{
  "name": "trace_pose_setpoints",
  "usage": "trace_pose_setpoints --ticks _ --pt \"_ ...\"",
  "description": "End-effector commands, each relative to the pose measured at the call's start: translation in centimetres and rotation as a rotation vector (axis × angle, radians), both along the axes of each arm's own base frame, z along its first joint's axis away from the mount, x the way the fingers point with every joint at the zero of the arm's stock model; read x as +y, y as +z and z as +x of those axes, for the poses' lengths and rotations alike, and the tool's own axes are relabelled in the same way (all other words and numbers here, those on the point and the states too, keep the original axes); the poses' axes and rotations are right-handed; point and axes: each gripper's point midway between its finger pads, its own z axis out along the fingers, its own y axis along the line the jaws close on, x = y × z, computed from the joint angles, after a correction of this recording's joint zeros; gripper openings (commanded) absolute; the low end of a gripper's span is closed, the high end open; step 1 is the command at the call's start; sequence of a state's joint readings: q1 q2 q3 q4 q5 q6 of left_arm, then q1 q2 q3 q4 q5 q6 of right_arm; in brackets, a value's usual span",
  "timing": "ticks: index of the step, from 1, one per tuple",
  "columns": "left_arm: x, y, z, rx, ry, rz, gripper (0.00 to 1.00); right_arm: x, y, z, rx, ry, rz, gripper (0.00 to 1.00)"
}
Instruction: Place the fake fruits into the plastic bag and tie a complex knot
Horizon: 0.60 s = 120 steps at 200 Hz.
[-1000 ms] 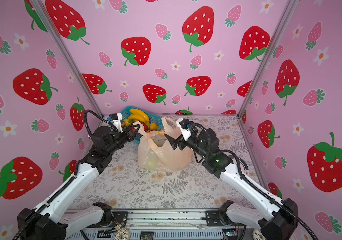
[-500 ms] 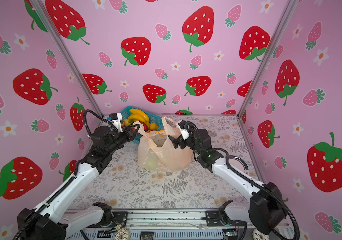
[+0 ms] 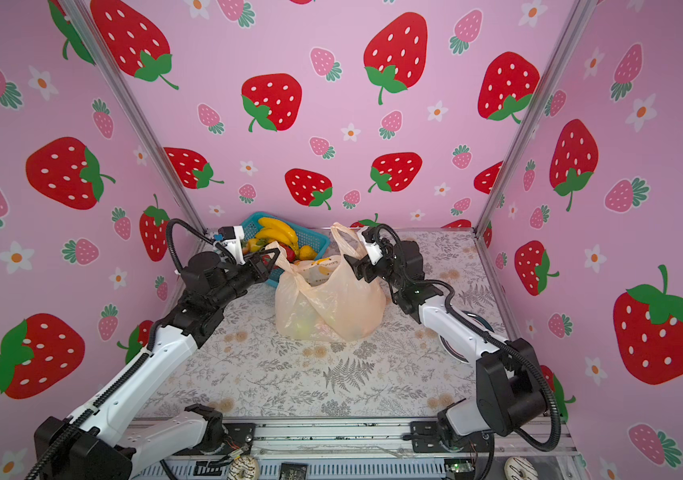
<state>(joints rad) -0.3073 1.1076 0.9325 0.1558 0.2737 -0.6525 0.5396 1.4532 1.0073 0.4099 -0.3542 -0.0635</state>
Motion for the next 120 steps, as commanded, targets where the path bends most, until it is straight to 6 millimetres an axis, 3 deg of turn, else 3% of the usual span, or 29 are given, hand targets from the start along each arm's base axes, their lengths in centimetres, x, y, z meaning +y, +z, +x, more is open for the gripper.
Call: trace_pose_setpoints --ticks 1,27,35,67,89,120 --pt "0.1 3.1 -0.5 -0.076 -0.009 -0.010 0.00 1.3 1.4 -1.2 -0.039 0.130 0.033 0.55" --pt "0.4 3.2 -0.5 -0.093 0.003 0.010 0.00 1.4 1.4 -2.4 -0.050 0.187 0.042 0.35" --pt "0.6 3.1 -0.5 -0.097 0.012 0.025 0.04 1.3 1.4 -2.9 -0.056 0.207 0.042 0.31" --pt "1.3 3.2 -0.4 -0.104 0.041 0.123 0.46 1.5 1.1 -4.8 -0.064 0.288 0.037 0.12" --pt "2.2 3.9 -1.0 -0.107 0.071 0.182 0.64 1.4 0.9 -5.3 -0.050 0.300 0.035 0.10" --pt "3.7 6.5 -3.7 -0.209 0.116 0.211 0.69 0.9 0.7 -4.8 -0.020 0.257 0.035 0.10"
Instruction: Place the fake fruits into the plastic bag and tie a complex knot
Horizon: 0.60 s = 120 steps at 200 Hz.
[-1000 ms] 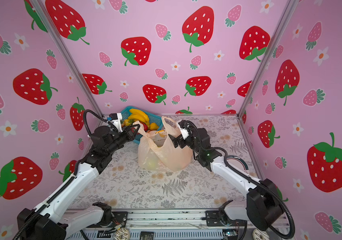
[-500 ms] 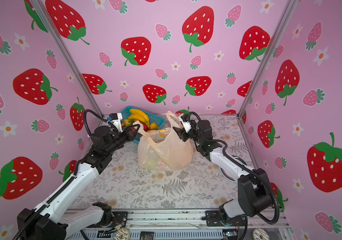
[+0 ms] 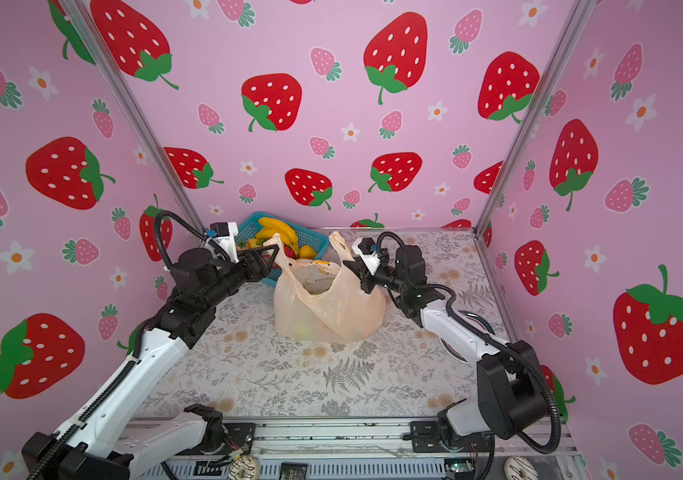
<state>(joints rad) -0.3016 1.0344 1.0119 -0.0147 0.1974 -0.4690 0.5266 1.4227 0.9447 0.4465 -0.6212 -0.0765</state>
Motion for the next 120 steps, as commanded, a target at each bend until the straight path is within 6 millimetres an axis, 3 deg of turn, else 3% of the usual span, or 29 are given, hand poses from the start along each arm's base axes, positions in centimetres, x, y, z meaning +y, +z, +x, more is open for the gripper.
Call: trace_pose_setpoints --ticks 1,18,29,51,71,93,120 --pt "1.8 4.2 -2.3 -0.136 0.049 0.042 0.69 -0.5 1.2 -0.5 -0.021 0.003 0.011 0.10" --pt "2.0 5.9 -4.4 -0.222 0.038 0.037 0.70 -0.5 1.1 -0.3 0.005 -0.006 0.011 0.10" --pt "1.0 6.8 -6.0 -0.281 -0.030 0.043 0.69 -0.4 1.1 -0.3 0.017 0.000 0.015 0.10" --pt "-3.6 7.9 -9.8 -0.388 -0.300 0.090 0.66 -0.2 1.2 -0.5 0.029 0.022 0.022 0.10" --pt "-7.9 7.2 -11.9 -0.407 -0.510 0.172 0.64 0.0 1.3 -0.8 0.028 0.046 0.023 0.10" --pt "-11.6 5.6 -11.6 -0.355 -0.616 0.297 0.63 0.1 1.2 -1.3 0.022 0.078 0.012 0.10" --pt "-13.4 5.0 -7.7 -0.241 -0.563 0.327 0.62 0.0 0.9 -1.9 0.014 0.095 0.005 0.09"
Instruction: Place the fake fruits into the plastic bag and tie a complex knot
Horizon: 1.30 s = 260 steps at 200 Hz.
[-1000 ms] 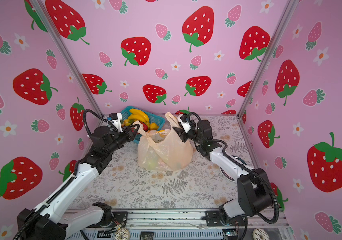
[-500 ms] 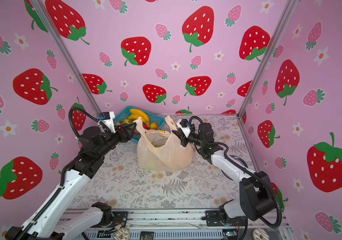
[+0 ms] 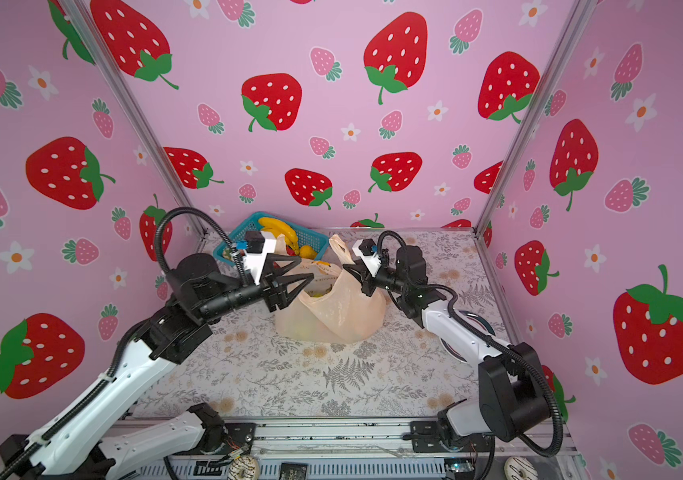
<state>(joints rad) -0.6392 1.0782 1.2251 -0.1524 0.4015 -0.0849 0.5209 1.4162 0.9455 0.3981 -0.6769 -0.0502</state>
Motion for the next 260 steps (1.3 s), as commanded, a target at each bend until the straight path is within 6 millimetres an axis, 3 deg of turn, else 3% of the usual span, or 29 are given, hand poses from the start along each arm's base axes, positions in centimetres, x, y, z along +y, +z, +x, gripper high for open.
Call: trace_pose_setpoints --ticks 1,58,117,148,173,191,207,225,244,260 --pt "-0.8 -0.5 2.1 0.019 0.036 0.090 0.62 -0.1 1.5 -0.9 -0.050 0.048 0.011 0.09" --pt "-2.8 -1.5 8.5 0.168 0.190 0.101 0.63 -0.2 1.4 -1.2 -0.059 0.058 0.008 0.09" --pt "-3.7 -2.5 11.7 0.238 0.275 0.088 0.56 -0.1 1.6 -1.1 -0.058 0.057 0.016 0.09" --pt "-4.7 -3.0 12.0 0.275 0.244 0.070 0.40 -0.1 1.6 -1.0 -0.058 0.053 0.019 0.09" --pt "-5.0 -3.1 11.8 0.297 0.227 0.050 0.18 -0.2 1.6 -0.7 -0.050 0.032 0.024 0.09" --pt "-5.0 -2.7 11.0 0.304 0.208 0.020 0.00 -0.8 1.9 0.3 -0.042 -0.045 0.026 0.17" --pt "-4.9 -2.4 10.2 0.317 0.188 -0.016 0.00 -1.5 2.2 1.0 -0.059 -0.139 0.017 0.32" --pt "-4.7 -2.5 9.3 0.342 0.182 -0.055 0.00 -1.7 2.8 0.2 -0.135 -0.187 0.013 0.50" --pt "-4.6 -2.8 8.5 0.366 0.179 -0.089 0.00 -1.7 3.8 -1.3 -0.231 -0.216 0.050 0.62" --pt "-4.7 -2.9 8.0 0.383 0.178 -0.108 0.00 -1.4 4.5 -2.2 -0.271 -0.204 0.091 0.66"
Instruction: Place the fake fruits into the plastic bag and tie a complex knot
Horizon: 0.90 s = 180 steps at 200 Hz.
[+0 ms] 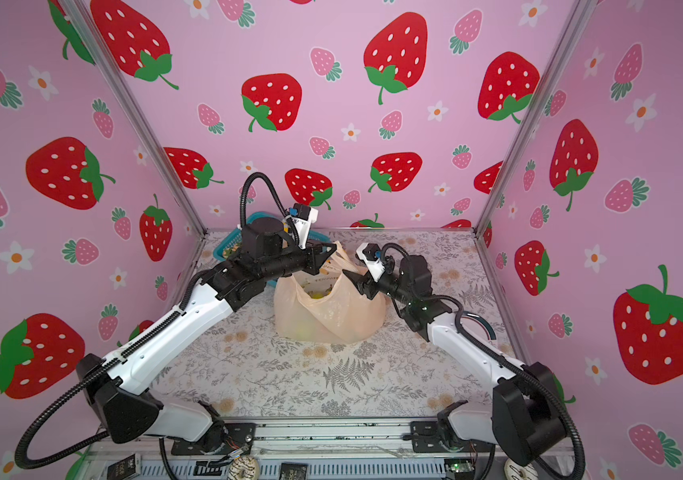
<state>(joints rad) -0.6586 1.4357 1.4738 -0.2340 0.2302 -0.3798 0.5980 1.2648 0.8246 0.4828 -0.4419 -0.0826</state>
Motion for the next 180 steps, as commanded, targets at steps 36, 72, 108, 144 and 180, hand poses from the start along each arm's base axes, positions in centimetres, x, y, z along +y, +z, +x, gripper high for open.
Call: trace_pose_setpoints --ticks 36,72,108,144,180 --pt "-0.5 1.9 -1.8 0.018 -0.030 -0.136 0.00 3.2 1.0 -2.1 -0.076 0.192 0.037 0.62" --pt "1.2 2.3 -1.8 -0.008 0.040 -0.157 0.00 3.4 -3.6 -2.8 0.047 0.296 -0.007 0.29" --pt "2.0 1.9 -2.3 0.000 0.054 -0.205 0.00 1.6 -6.7 -1.0 0.122 0.180 -0.027 0.21" --pt "2.1 1.4 -2.8 0.021 0.053 -0.232 0.00 0.9 -2.8 0.6 0.080 0.017 0.079 0.47" --pt "2.4 1.4 -2.8 0.027 0.067 -0.256 0.00 1.5 -0.4 0.4 -0.008 -0.145 0.150 0.68"
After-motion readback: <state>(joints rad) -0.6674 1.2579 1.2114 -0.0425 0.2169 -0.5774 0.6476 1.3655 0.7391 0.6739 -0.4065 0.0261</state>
